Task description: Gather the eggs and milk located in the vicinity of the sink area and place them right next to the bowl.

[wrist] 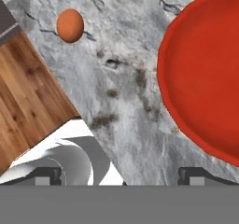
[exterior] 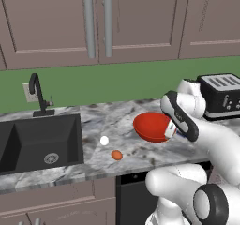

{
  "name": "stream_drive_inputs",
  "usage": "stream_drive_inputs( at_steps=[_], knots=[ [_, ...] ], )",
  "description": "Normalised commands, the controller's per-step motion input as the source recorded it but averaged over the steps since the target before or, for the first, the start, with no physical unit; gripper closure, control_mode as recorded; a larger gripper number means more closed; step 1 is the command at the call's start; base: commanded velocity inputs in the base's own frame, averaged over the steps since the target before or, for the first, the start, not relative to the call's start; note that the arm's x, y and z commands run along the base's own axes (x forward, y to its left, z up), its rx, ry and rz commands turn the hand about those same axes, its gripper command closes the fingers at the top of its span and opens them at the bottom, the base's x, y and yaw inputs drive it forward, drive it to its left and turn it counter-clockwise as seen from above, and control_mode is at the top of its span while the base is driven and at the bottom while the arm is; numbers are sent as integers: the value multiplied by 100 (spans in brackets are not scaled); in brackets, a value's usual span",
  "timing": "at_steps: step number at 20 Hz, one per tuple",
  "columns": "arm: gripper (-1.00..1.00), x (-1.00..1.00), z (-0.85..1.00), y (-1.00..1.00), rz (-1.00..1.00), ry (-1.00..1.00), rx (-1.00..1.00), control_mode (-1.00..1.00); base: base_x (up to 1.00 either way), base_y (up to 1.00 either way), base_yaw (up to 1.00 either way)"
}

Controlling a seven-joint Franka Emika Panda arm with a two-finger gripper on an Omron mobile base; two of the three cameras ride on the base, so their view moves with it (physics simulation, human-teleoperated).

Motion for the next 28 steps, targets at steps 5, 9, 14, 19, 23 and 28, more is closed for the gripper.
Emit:
stream_drive_inputs(
  at_steps=[5, 9, 14, 19, 23, 28],
  knots=[
    [-100, -27, 6, 46, 0, 0, 0, -100, 0, 0, 0],
    [-100, -31, 8, 41, -2, 1, 7, -100, 0, 0, 0],
    [-100, -27, 2, 55, -14, 2, 12, -100, 0, 0, 0],
    [-100, -26, 0, 58, -24, 0, 14, -100, 0, 0, 0],
    [-100, -24, 0, 59, -34, 0, 11, -100, 0, 0, 0],
    [-100, -11, 0, 54, -42, 0, 9, -100, 0, 0, 0]
  ],
)
